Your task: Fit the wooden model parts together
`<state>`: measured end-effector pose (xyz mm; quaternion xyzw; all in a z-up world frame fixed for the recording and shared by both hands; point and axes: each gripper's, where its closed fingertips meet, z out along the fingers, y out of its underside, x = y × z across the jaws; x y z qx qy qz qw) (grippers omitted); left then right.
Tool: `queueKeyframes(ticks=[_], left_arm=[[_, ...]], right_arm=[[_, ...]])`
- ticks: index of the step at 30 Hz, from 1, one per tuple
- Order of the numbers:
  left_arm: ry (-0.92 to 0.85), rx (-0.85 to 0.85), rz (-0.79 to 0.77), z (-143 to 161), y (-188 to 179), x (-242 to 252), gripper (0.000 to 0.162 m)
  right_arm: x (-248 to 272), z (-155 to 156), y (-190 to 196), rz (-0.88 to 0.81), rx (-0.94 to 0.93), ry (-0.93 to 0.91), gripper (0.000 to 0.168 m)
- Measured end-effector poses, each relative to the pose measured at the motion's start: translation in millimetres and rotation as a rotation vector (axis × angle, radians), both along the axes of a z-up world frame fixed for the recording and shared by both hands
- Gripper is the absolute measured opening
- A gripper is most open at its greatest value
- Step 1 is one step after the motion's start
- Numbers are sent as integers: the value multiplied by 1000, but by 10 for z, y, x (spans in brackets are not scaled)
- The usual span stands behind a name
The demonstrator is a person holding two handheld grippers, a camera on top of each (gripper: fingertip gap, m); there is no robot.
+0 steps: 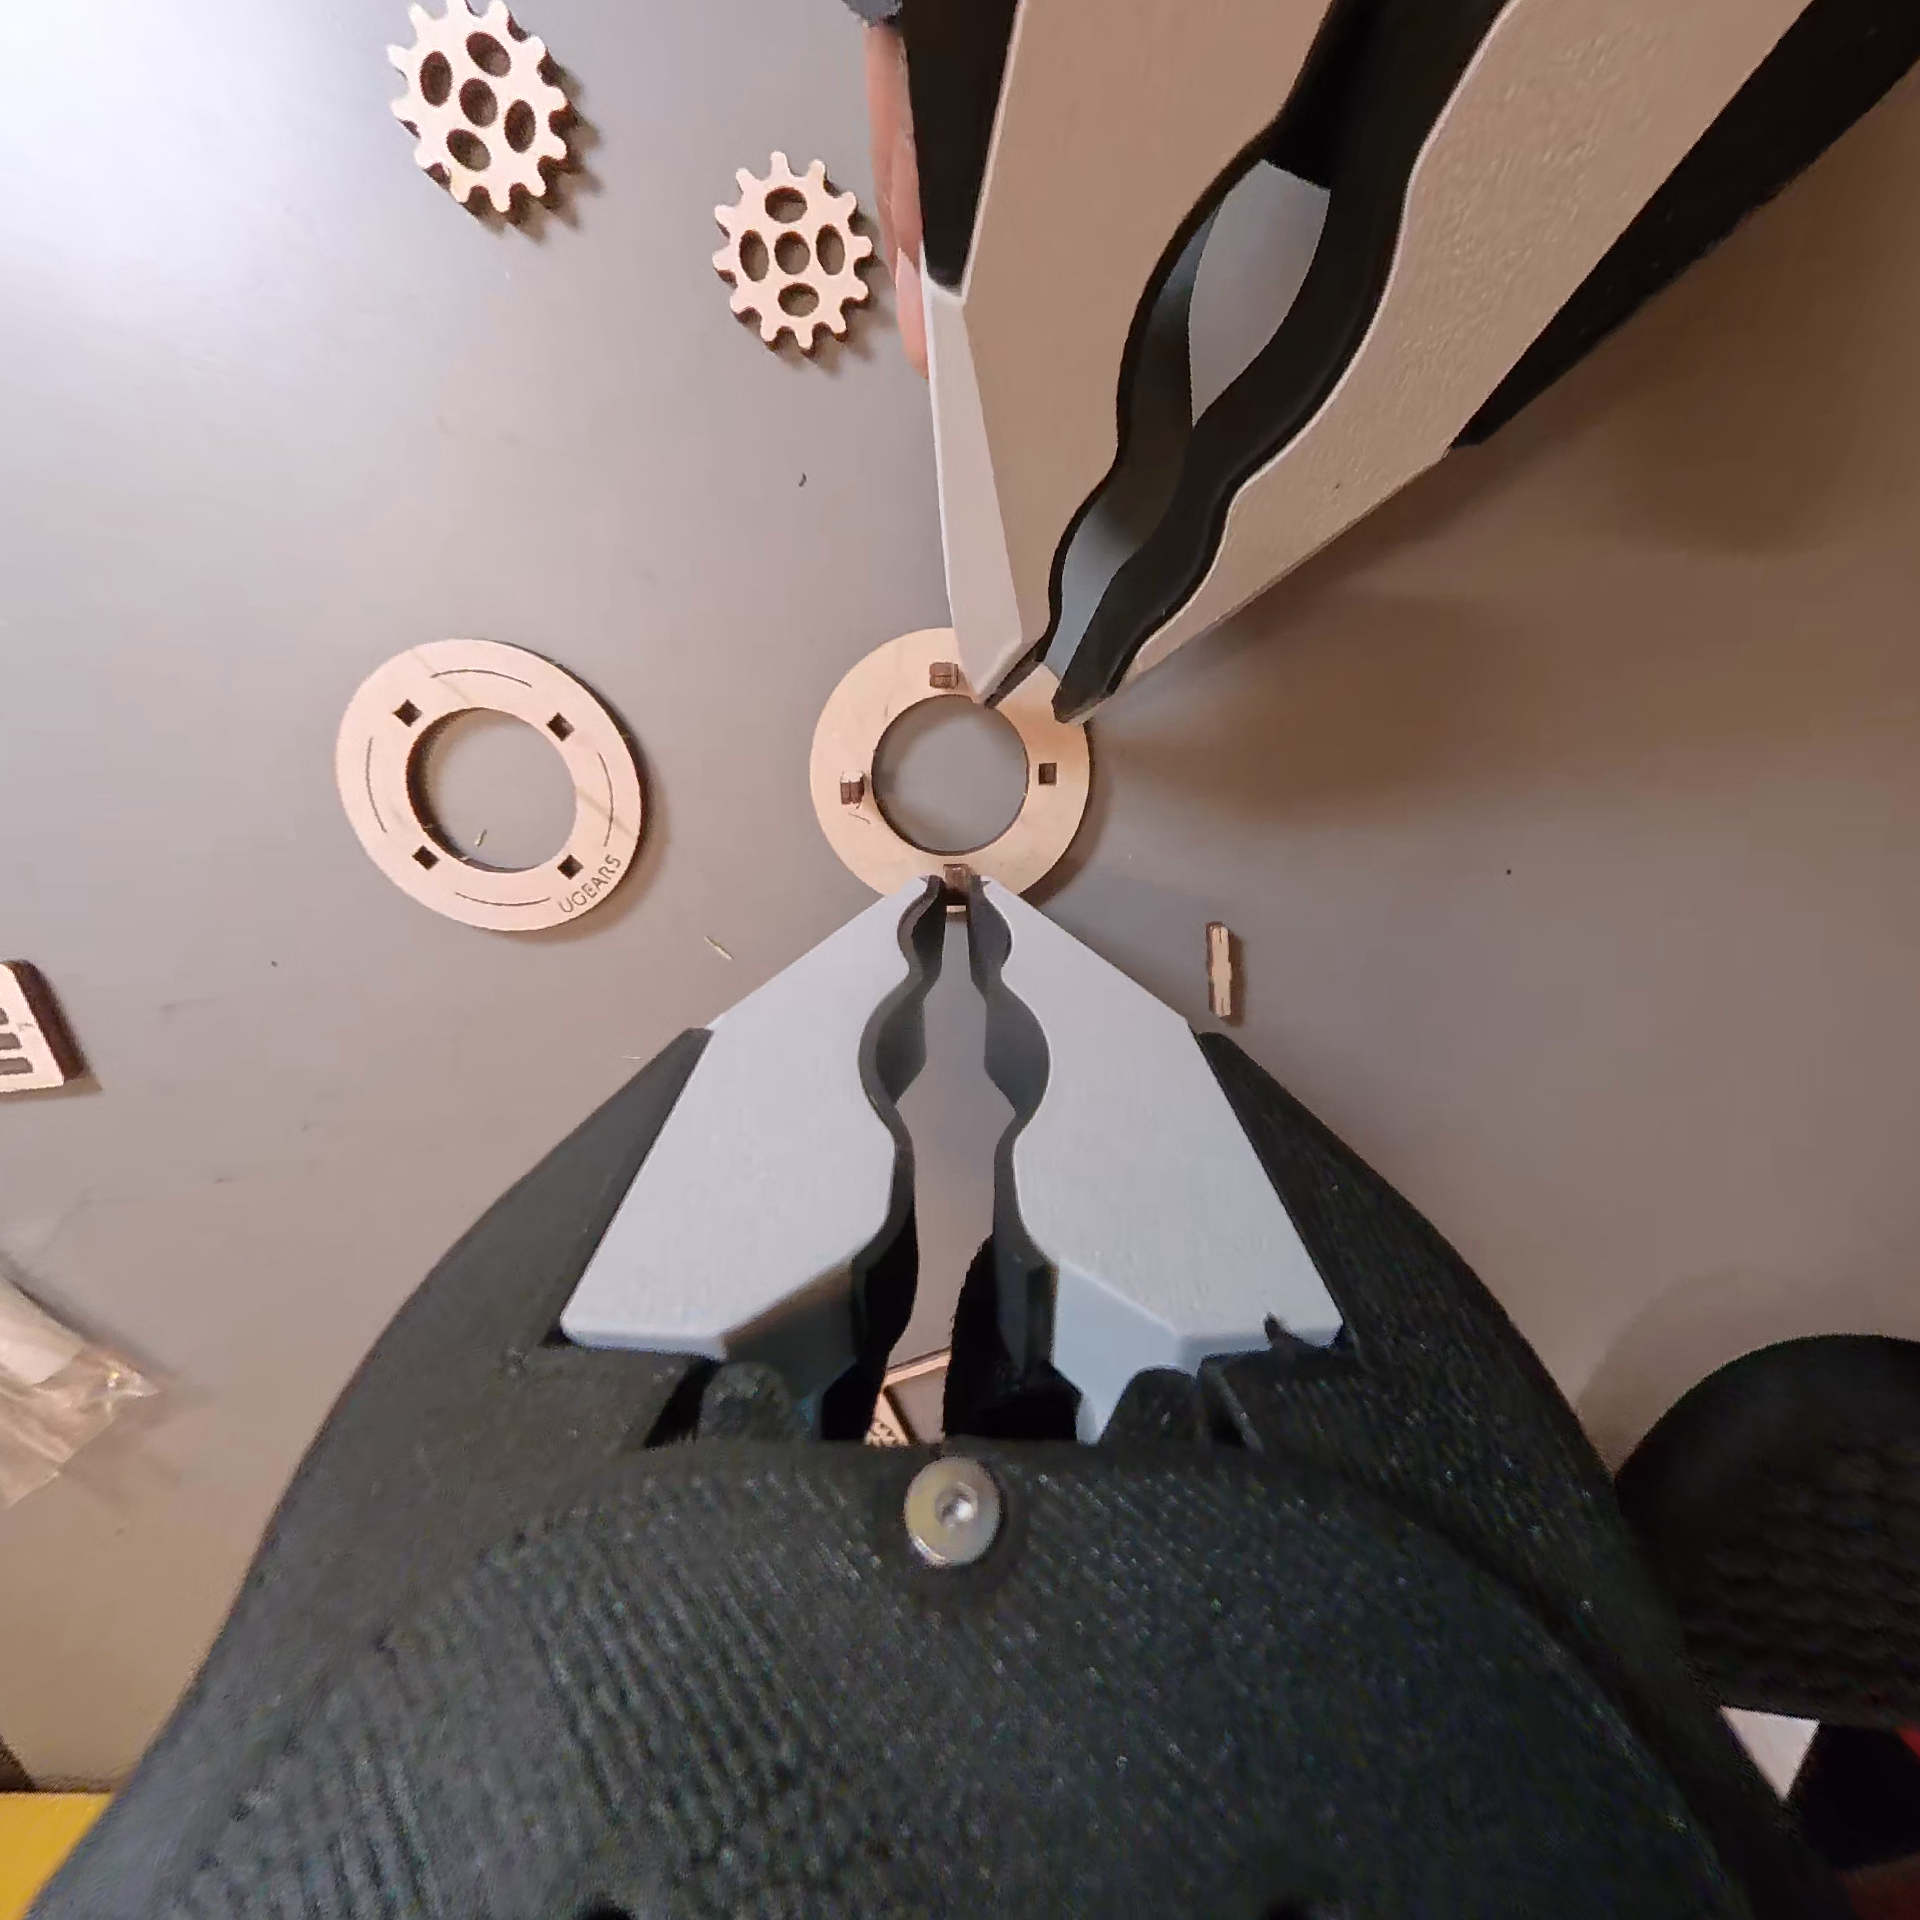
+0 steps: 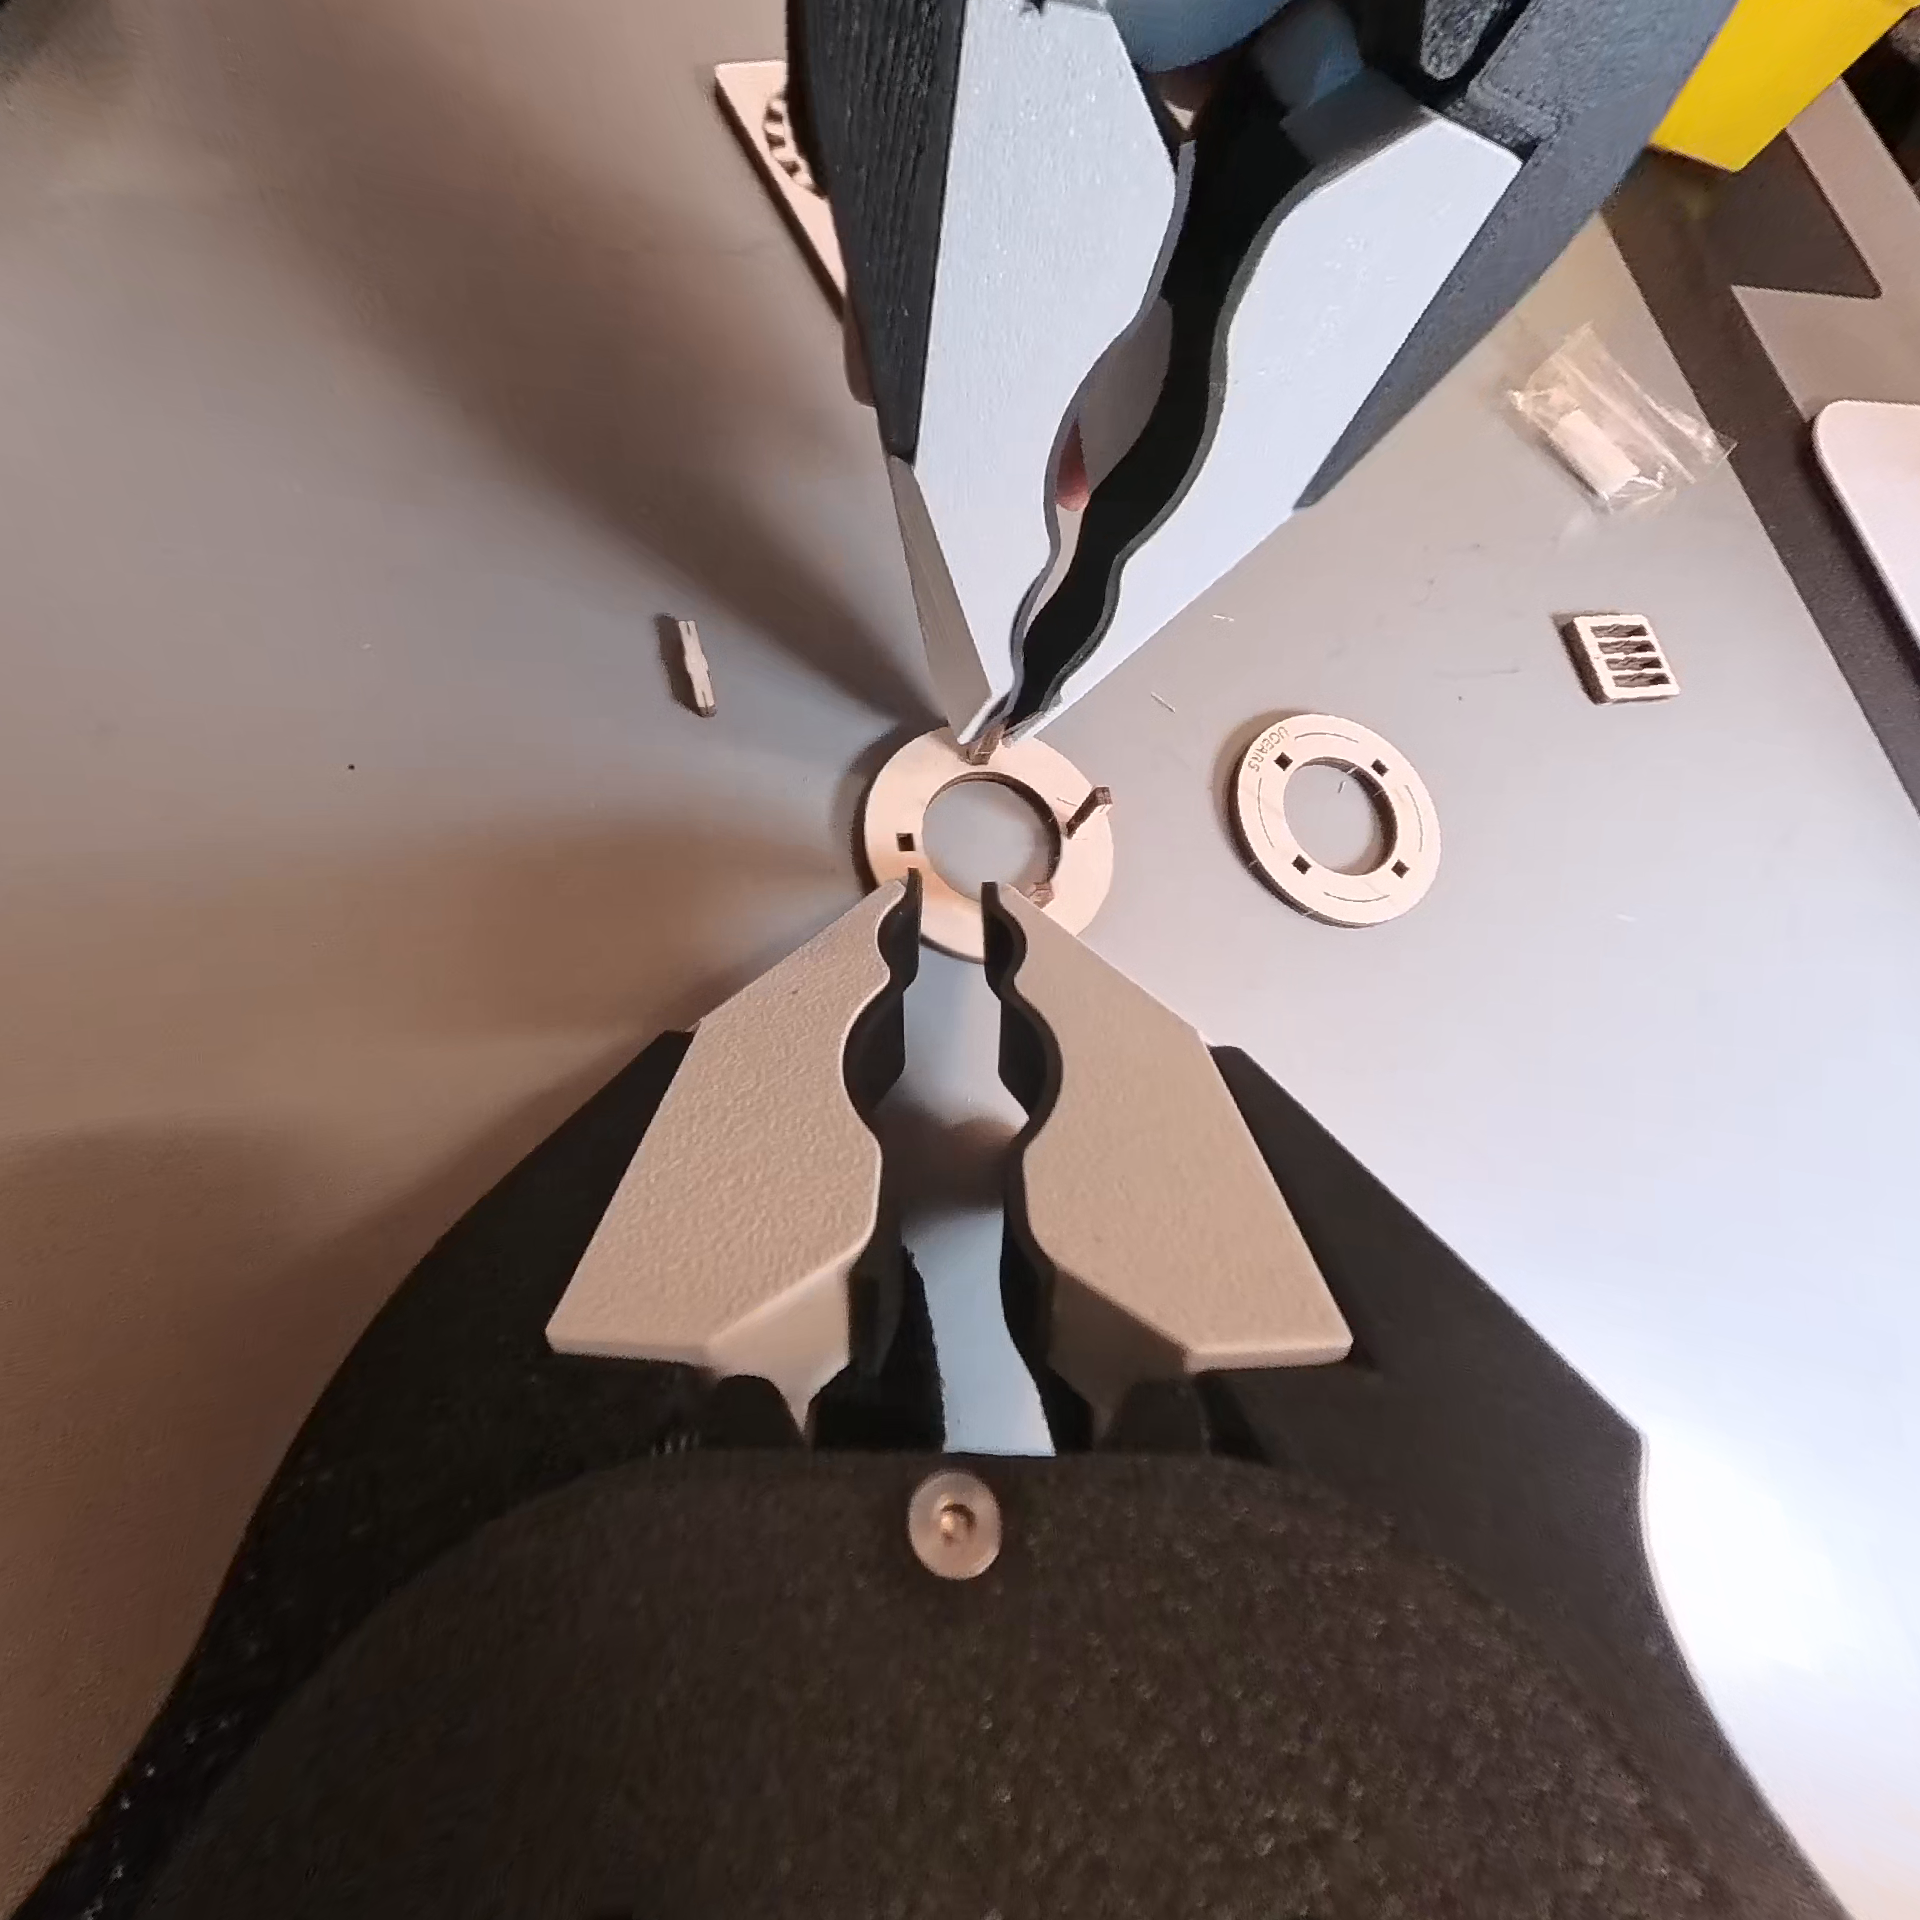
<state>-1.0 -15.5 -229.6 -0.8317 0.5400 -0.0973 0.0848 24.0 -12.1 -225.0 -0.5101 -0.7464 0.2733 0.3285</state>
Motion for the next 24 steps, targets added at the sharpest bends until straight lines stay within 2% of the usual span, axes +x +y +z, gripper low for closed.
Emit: queueKeyframes(ticks=[2, 6, 10, 14, 19, 21, 24], left_arm=[[2, -1, 28, 9, -31, -12, 3], [-39, 20, 87, 132, -131, -46, 19], [-107, 4, 111, 201, -428, -2, 17], [-118, 0, 144, 68, -648, 5, 16], [-101, 40, 176, -66, -663, -17, 13], [-105, 61, 180, -70, -641, -6, 7], [-95, 99, 165, -74, -615, -5, 2]], right_arm=[[5, -1, 1, 1, 4, 1, 9], [23, 29, -22, 11, 0, 12, 10], [56, 74, -13, 5, -12, 14, 10], [92, 111, 22, -11, -26, 11, 10], [129, 155, 63, -37, -28, 24, 11], [141, 155, 56, -35, -27, 28, 11], [128, 184, -33, 17, -27, 63, 10]])
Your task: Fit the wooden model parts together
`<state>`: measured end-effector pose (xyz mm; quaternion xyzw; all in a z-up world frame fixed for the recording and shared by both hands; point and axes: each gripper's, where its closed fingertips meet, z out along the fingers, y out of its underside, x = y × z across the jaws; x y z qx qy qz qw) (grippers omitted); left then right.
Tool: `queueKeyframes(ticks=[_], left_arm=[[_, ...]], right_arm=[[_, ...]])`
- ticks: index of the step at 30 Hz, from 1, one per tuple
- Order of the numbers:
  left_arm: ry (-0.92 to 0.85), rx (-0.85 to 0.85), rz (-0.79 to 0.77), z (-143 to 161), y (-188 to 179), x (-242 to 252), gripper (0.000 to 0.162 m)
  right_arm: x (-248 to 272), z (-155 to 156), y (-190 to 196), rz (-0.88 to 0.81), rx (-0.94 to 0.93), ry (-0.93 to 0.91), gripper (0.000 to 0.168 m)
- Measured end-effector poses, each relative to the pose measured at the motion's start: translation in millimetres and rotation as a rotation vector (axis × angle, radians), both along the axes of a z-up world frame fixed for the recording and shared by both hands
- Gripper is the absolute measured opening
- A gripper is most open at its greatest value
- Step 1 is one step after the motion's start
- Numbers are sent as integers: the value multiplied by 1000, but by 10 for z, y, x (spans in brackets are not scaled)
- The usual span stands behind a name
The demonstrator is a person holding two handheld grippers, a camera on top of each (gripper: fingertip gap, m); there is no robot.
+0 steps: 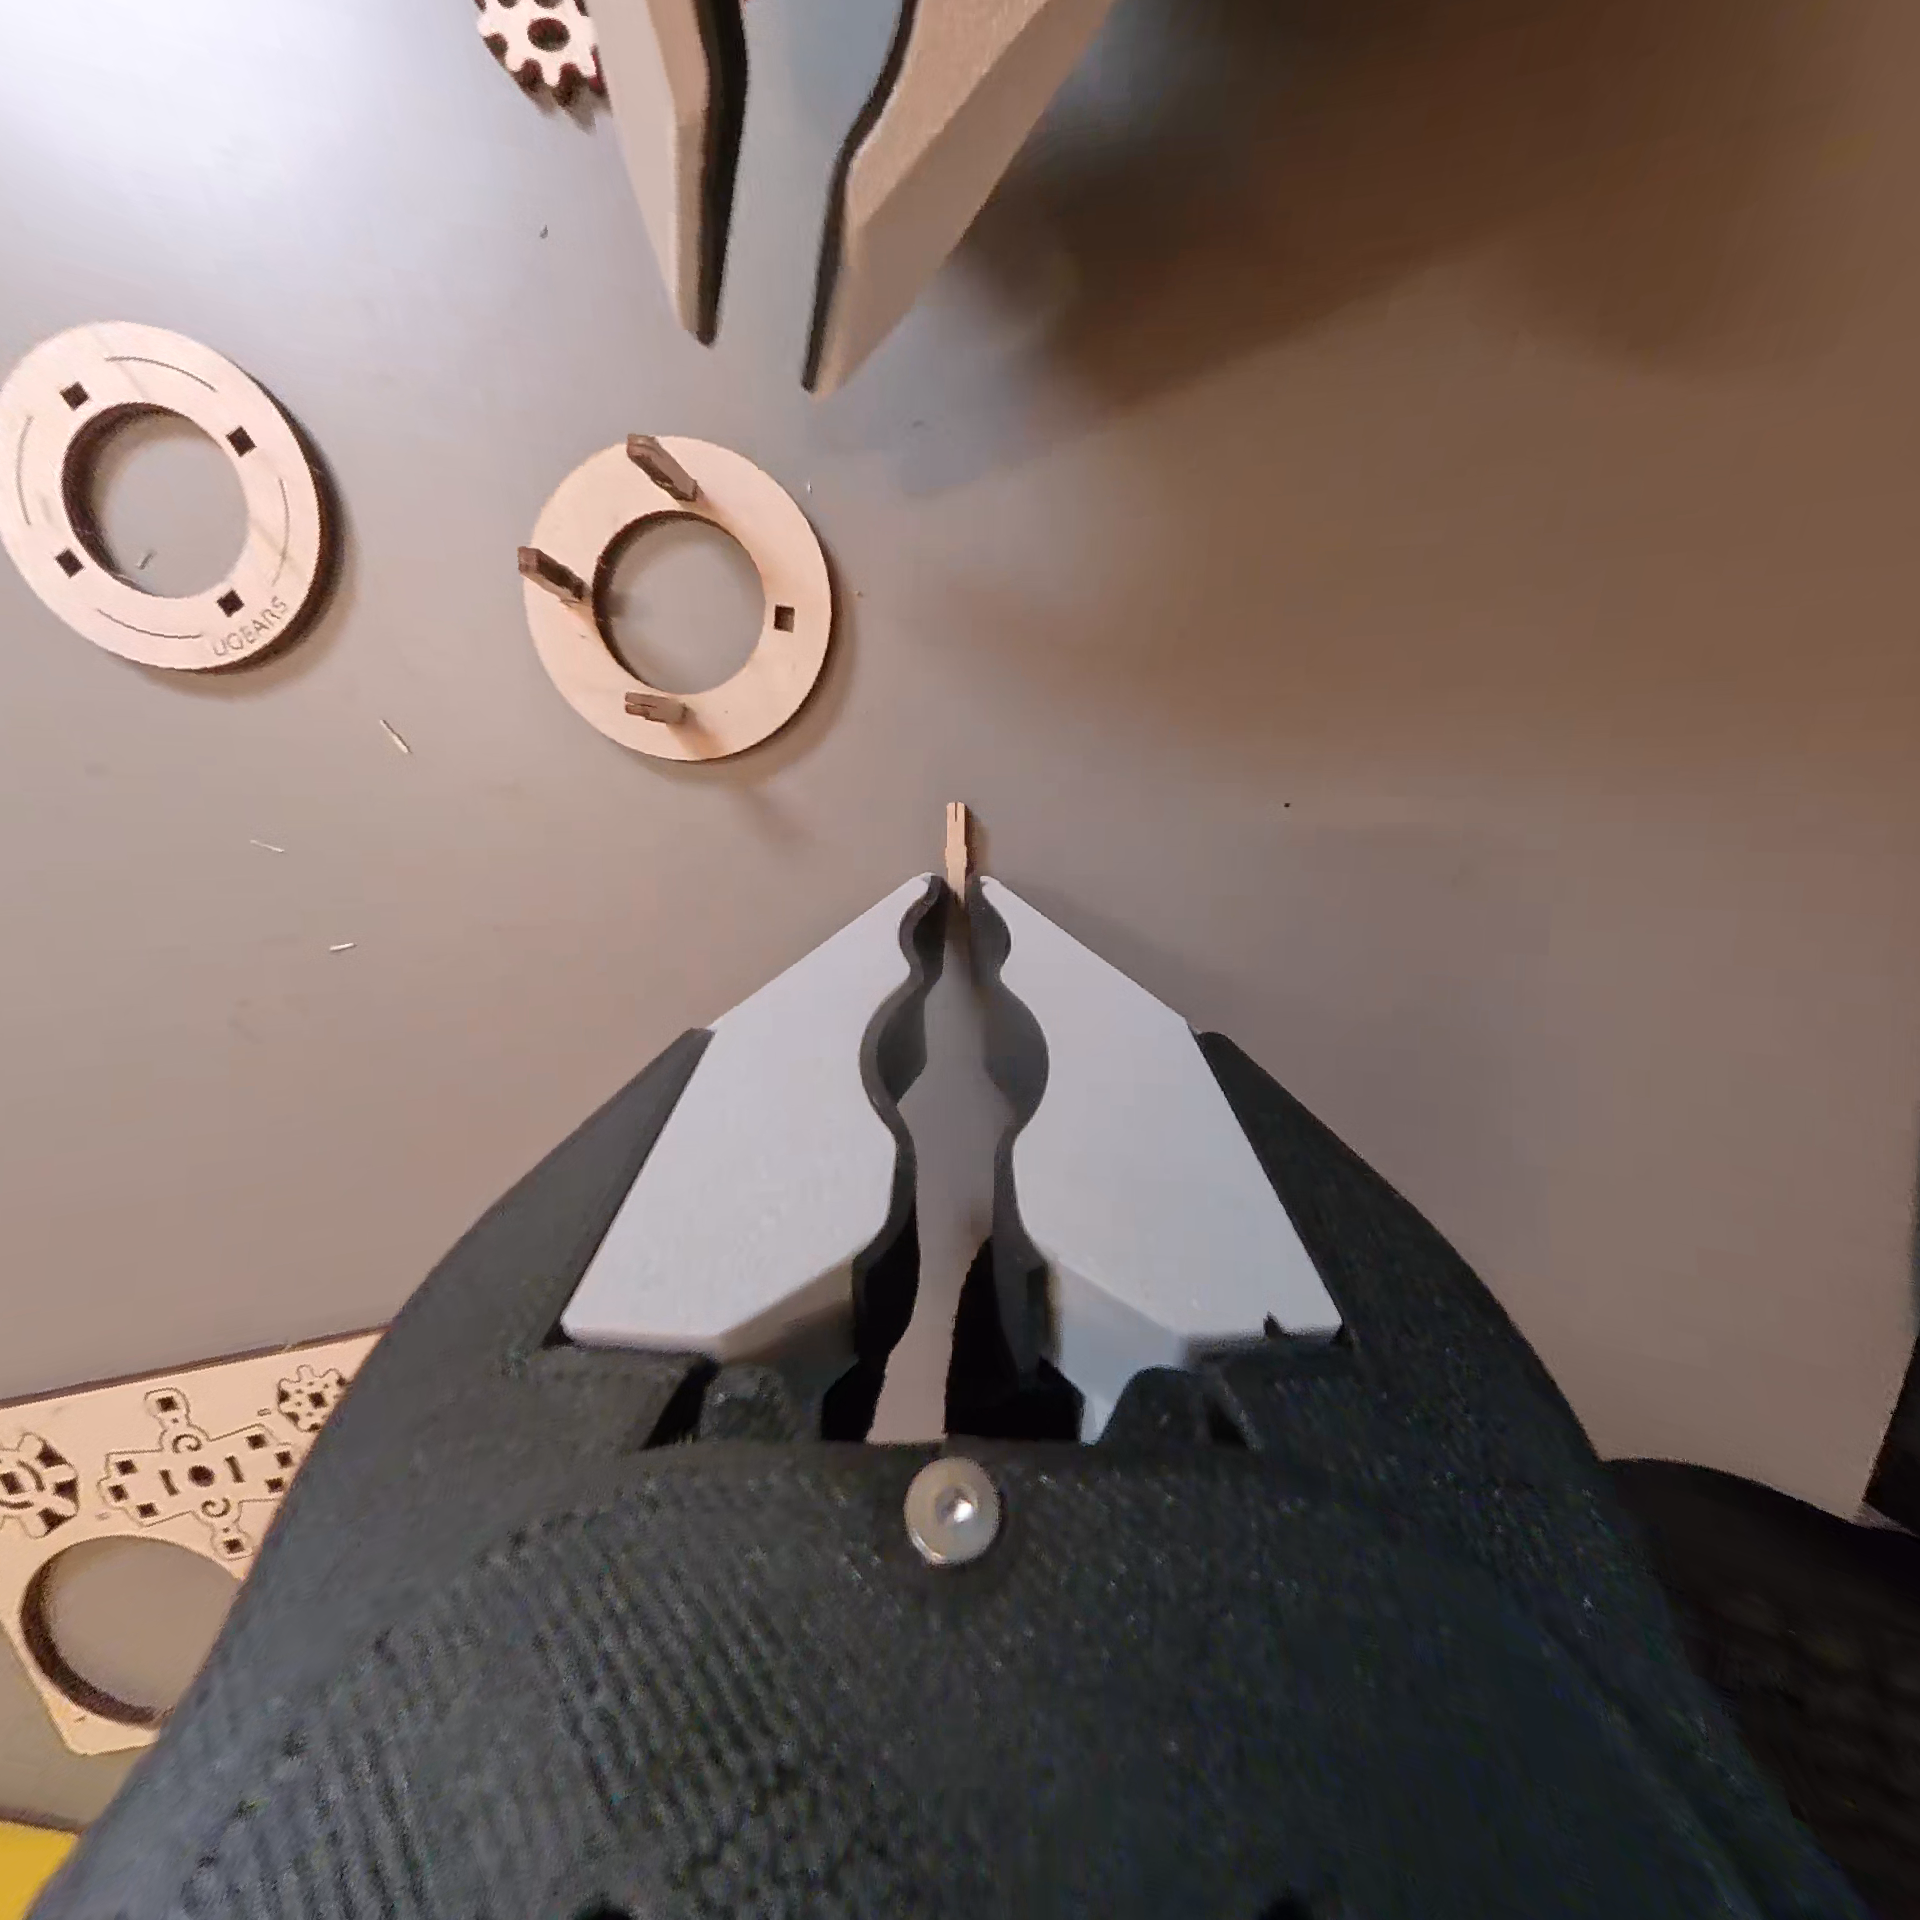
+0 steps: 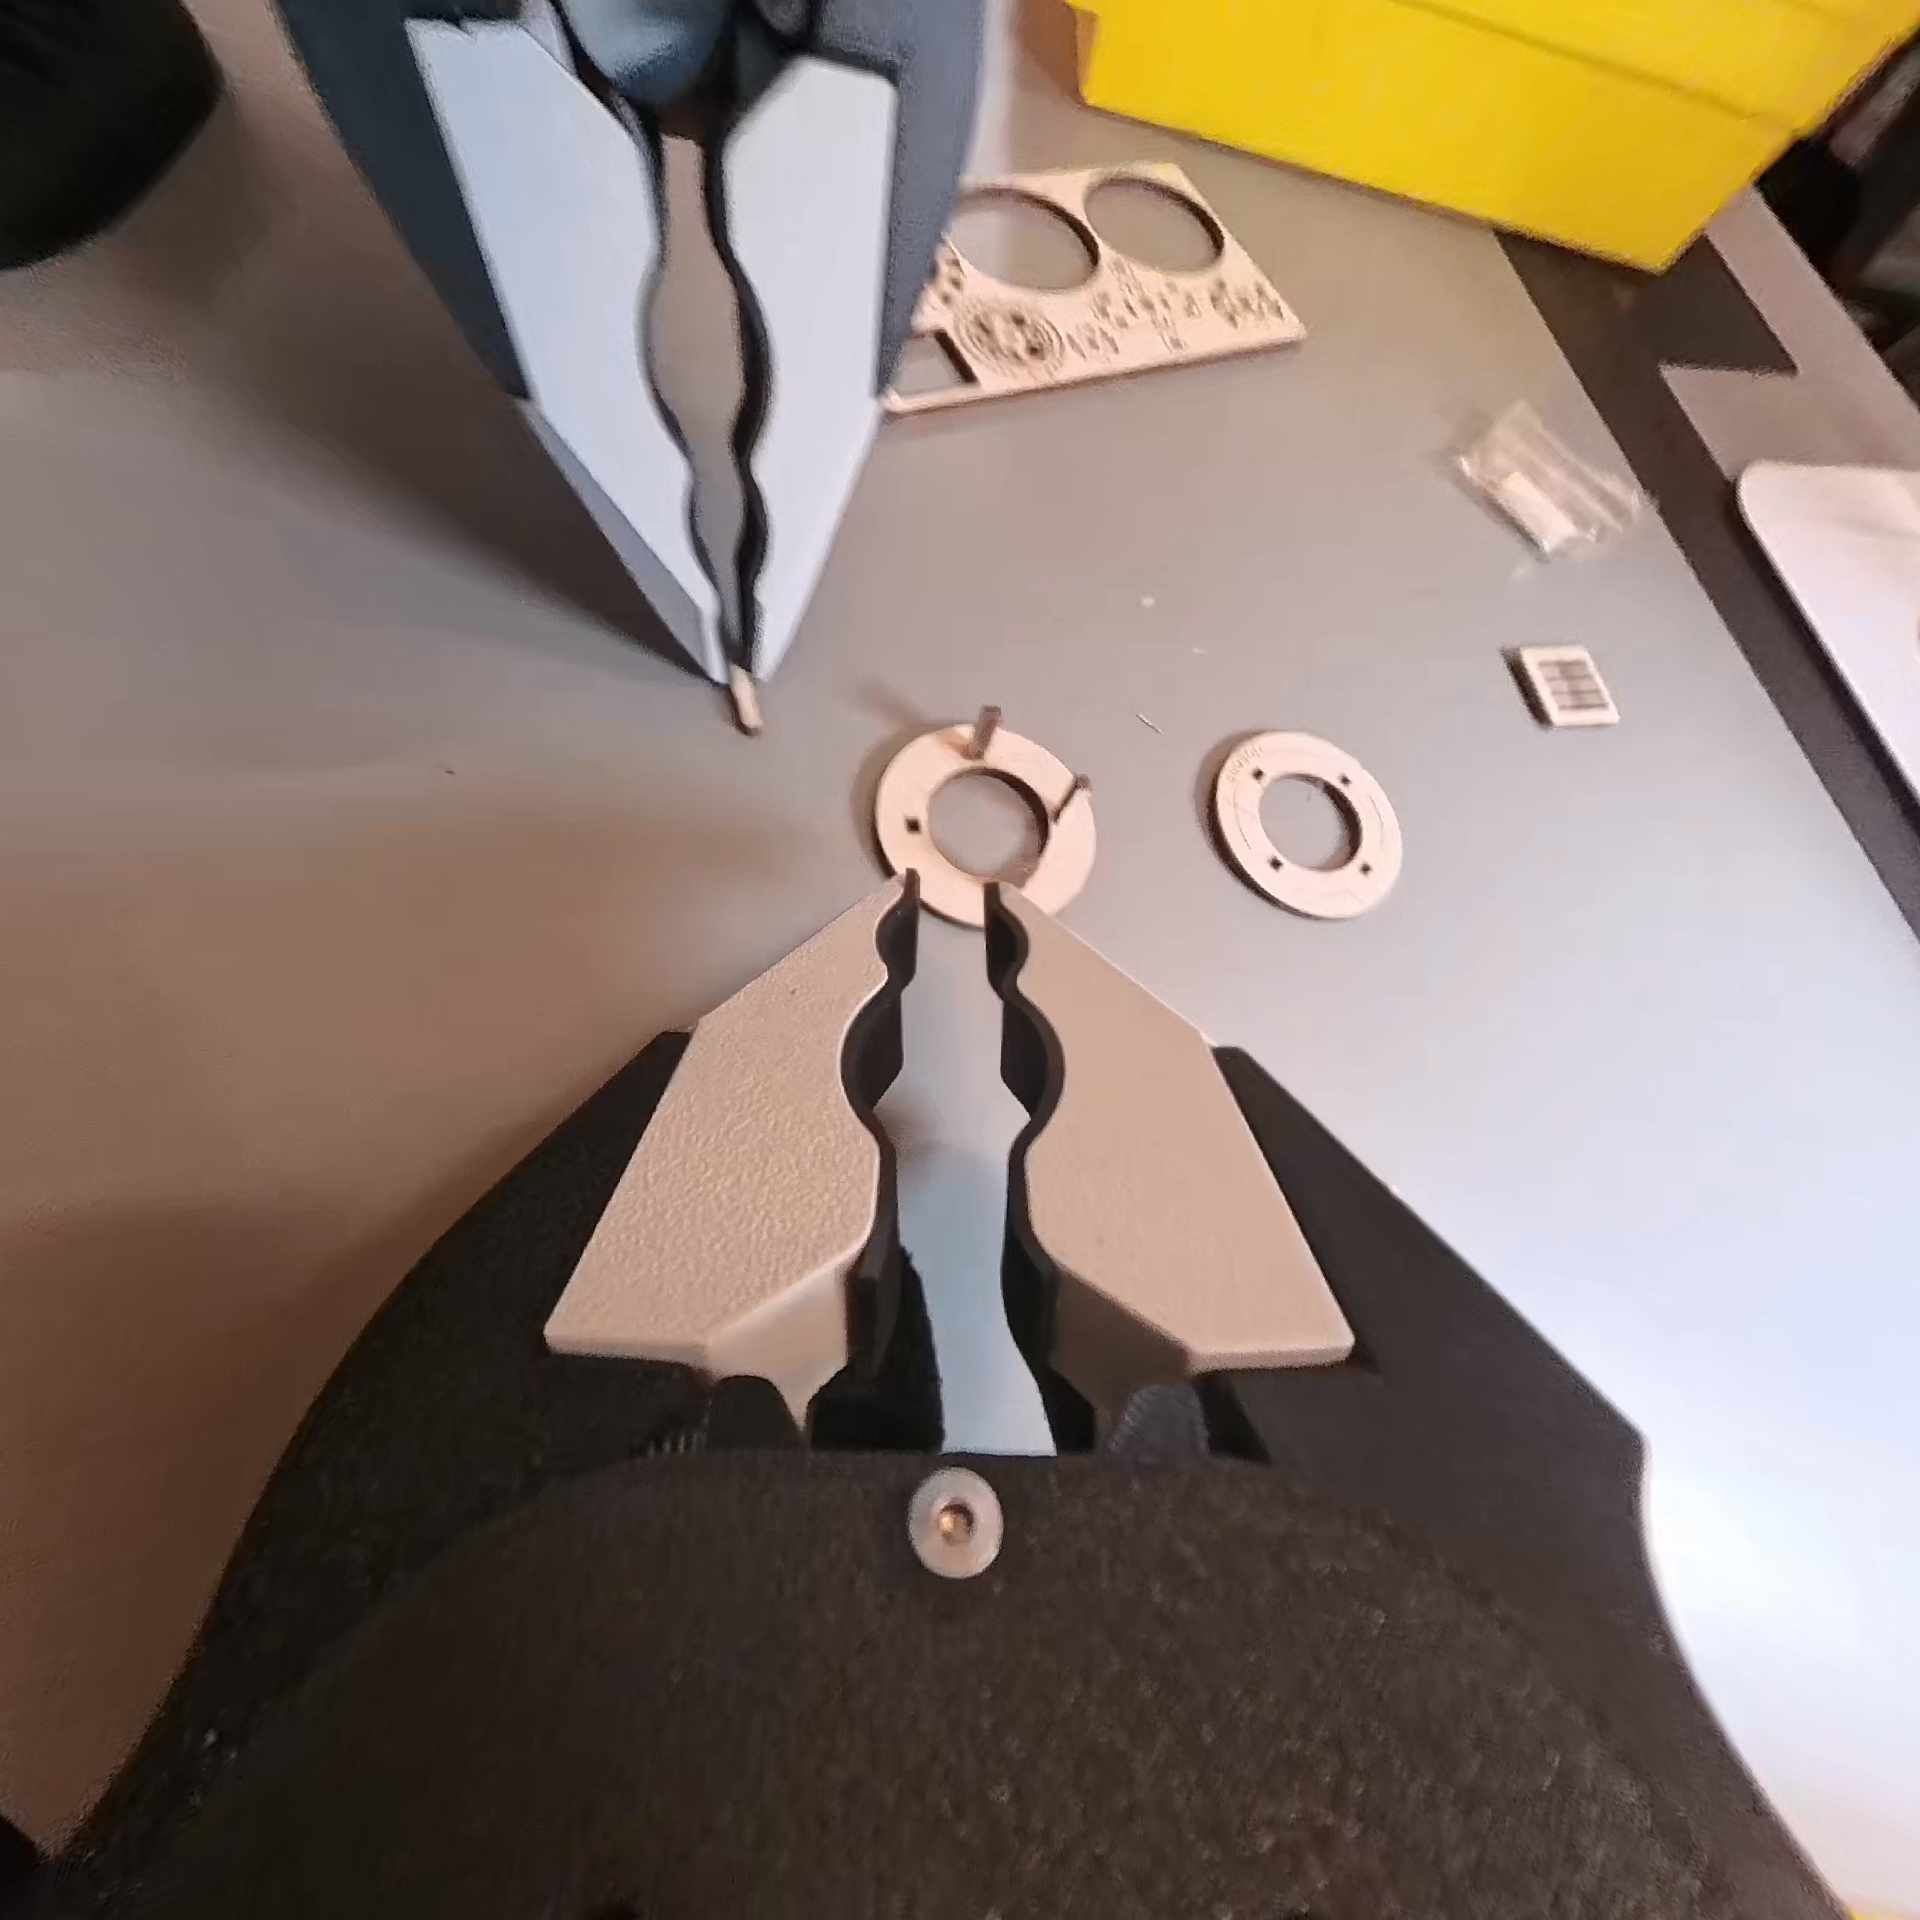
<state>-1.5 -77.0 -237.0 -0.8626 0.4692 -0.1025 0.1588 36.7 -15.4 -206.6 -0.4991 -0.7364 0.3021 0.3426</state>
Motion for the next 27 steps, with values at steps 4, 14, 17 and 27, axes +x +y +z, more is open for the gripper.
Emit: queueKeyframes(ticks=[4, 14, 17, 27], left_arm=[[-75, 38, -6, 65, -7, 100, 2], [-350, -41, 42, 391, 1, 393, 2], [-358, -29, 37, 444, 43, 420, 2], [-677, 196, 129, 1107, 318, 354, 11]], right_arm=[[-5, 92, -291, 144, -64, 84, 10], [-5, 157, -550, 269, 40, 150, 18], [-11, 212, -546, 264, 52, 182, 3], [60, 936, -233, 144, -281, 523, 1]])
